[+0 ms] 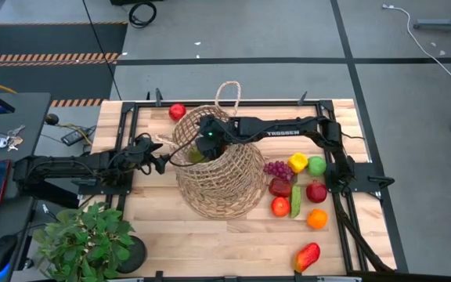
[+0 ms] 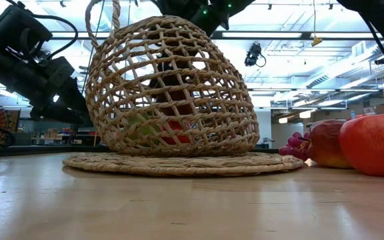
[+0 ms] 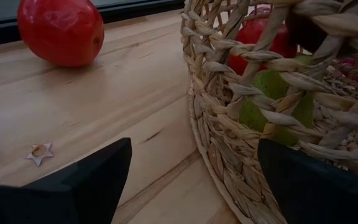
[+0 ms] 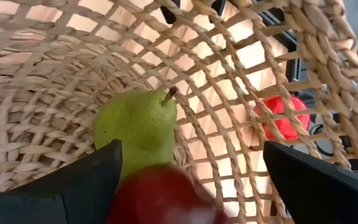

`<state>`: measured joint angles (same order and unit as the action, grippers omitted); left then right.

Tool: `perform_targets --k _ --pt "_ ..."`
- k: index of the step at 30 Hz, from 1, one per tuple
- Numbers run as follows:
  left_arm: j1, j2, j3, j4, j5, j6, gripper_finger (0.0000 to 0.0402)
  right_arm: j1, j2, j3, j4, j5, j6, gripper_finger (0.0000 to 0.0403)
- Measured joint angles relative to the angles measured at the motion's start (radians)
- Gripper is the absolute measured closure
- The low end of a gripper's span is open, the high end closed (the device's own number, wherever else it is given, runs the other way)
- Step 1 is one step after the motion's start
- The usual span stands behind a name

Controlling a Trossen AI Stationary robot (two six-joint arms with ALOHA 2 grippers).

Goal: Build produce basket
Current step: Put the top dark red apple into the basket

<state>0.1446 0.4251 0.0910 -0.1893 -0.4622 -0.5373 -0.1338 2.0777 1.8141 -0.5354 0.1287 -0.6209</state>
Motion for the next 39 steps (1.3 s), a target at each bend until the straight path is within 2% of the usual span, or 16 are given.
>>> perform_targets --k 3,8,12,17,22,25,30,35,39 --pt "0.000 0.000 0.000 0.000 0.000 0.000 0.0044 0.001 0.000 0.000 0.013 0.009 -0.004 0.0009" --pt "0.000 0.000 0.000 0.000 0.000 0.000 0.0044 0.012 -0.026 0.000 0.080 0.163 -0.054 0.0008" --pt "0.000 0.000 0.000 0.000 0.000 0.000 0.0044 0.020 -0.070 0.000 0.181 0.236 -0.064 0.0010" --pt "0.000 0.000 0.000 0.000 0.000 0.000 0.0044 0.038 -0.141 0.000 0.296 0.476 -0.094 0.0012" --pt "0.000 0.000 0.000 0.000 0.000 0.000 0.0044 0.040 -0.222 0.000 0.249 0.642 -0.044 0.0012" --pt "0.000 0.000 0.000 0.000 0.000 0.000 0.0044 0.040 -0.278 0.000 0.137 0.677 0.042 0.0012" --pt "0.000 0.000 0.000 0.000 0.000 0.000 0.0044 0.040 -0.388 -0.048 -0.057 0.672 0.256 0.0013" --pt "0.000 0.000 0.000 0.000 0.000 0.000 0.0044 0.040 -0.526 -0.241 -0.075 0.656 0.378 0.0013" --pt "0.000 0.000 0.000 0.000 0.000 0.000 0.0044 0.042 -0.651 -0.444 0.029 0.655 0.440 0.0012"
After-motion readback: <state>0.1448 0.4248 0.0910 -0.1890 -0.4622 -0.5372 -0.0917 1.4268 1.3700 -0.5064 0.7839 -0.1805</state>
